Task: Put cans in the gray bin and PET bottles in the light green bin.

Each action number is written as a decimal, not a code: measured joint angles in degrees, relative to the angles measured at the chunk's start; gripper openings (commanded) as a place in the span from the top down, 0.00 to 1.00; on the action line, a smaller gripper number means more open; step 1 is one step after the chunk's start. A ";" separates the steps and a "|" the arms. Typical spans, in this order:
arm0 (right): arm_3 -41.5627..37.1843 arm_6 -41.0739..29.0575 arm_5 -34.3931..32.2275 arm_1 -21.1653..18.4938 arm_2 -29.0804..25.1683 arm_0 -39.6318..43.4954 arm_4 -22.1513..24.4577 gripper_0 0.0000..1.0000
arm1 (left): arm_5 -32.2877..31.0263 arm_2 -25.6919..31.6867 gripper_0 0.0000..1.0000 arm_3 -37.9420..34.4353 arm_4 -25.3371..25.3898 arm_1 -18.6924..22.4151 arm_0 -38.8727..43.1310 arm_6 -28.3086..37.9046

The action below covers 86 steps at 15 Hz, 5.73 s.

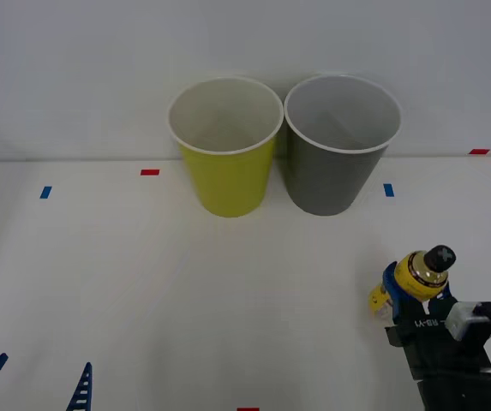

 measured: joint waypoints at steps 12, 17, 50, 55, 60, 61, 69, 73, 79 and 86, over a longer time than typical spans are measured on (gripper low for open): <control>-21.05 1.48 27.92 3.86 -12.26 -2.38 0.30 1.00 | 0.00 0.00 0.00 0.00 0.00 0.00 0.00 0.00; -25.72 1.74 34.99 4.35 -13.78 -5.88 2.86 1.00 | 0.00 0.00 0.00 0.00 0.00 0.00 0.00 0.00; -31.00 -41.08 109.99 10.99 -8.83 -72.54 27.71 1.00 | 0.00 0.00 0.00 0.00 0.00 0.00 0.00 0.00; -18.38 -42.36 103.63 12.22 -6.05 -78.70 27.88 1.00 | 0.00 0.00 0.00 0.00 0.00 0.00 0.00 0.00; -4.75 -43.16 88.87 12.92 -3.44 -80.76 28.14 1.00 | 0.00 0.00 0.00 0.00 0.00 0.00 0.00 0.00; -1.86 -43.31 85.54 12.96 -2.87 -81.03 28.18 1.00 | 0.00 0.00 0.00 0.00 0.00 0.00 0.00 0.00; 17.27 -43.47 64.51 12.97 -0.65 -83.38 28.24 1.00 | 0.00 0.00 0.00 0.00 0.00 0.00 0.00 0.00; 18.28 -43.29 63.58 11.92 0.02 -83.40 28.31 1.00 | 0.00 0.00 0.00 0.00 0.00 0.00 0.00 0.00; 18.29 -43.77 63.57 10.63 0.31 -83.40 28.28 0.57 | 0.00 0.00 0.00 0.00 0.00 0.00 0.00 0.00; 18.17 -44.80 63.49 9.75 0.14 -83.63 28.31 0.00 | 0.00 0.00 0.00 0.00 0.00 0.00 0.00 0.00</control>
